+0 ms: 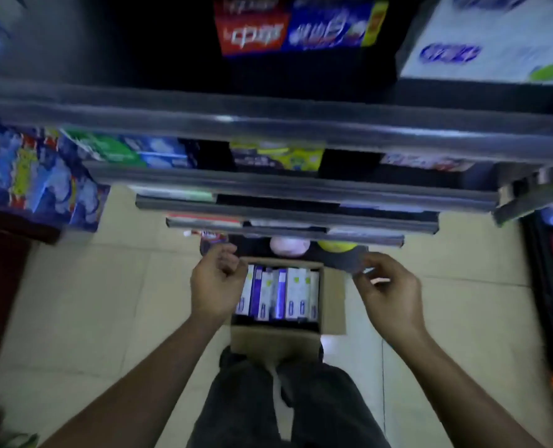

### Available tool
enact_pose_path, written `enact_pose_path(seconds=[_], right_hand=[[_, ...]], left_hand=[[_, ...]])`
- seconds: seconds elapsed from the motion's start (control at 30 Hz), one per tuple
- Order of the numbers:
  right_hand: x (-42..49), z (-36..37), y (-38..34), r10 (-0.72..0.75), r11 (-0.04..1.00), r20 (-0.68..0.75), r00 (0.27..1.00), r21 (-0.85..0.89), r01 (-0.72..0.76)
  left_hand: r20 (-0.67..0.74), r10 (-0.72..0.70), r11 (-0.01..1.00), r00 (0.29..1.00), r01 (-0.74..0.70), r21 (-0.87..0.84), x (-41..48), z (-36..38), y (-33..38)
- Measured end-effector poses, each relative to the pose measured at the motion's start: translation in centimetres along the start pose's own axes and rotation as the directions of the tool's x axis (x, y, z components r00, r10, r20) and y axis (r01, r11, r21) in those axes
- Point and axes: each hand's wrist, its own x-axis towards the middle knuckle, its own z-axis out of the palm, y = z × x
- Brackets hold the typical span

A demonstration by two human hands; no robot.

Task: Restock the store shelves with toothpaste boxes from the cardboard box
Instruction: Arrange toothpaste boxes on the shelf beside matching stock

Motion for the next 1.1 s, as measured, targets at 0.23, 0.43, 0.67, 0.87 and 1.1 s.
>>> enact_pose_path(seconds=[0.23,0.43,0.67,0.87,1.1], right_hand=[[-1.2,16.0,12.4,0.328,0.94,0.271,0.905,-0.188,-0.284],[-0.5,27.4,24.8,0.446,0.872,0.295,0.845,-0.357,-0.336],[0.3,32.8,34.1,0.531,0.833,0.35,0.772,-0.381,-0.401],[-0.4,32.8,37.6,0.607,0.787,0.33,0.723,-0.381,-0.486],[-0.6,32.4,39.7,0.62,0.781,0.337,0.709,-0.359,-0.511]], left_hand=[[0.165,-0.504,0.834,0.848,0.429,0.346,-1.2,5.1,-21.2],[0.187,-0.615,0.735,0.766,0.47,0.488,2.2,14.2,-35.5],[0.093,-0.663,0.65,0.743,0.51,0.563,5.2,22.8,-45.2],[-0.188,-0.627,0.519,0.756,0.585,0.623,5.8,27.4,-47.3],[-0.354,-0.511,0.522,0.783,0.61,0.596,5.2,28.4,-48.5]])
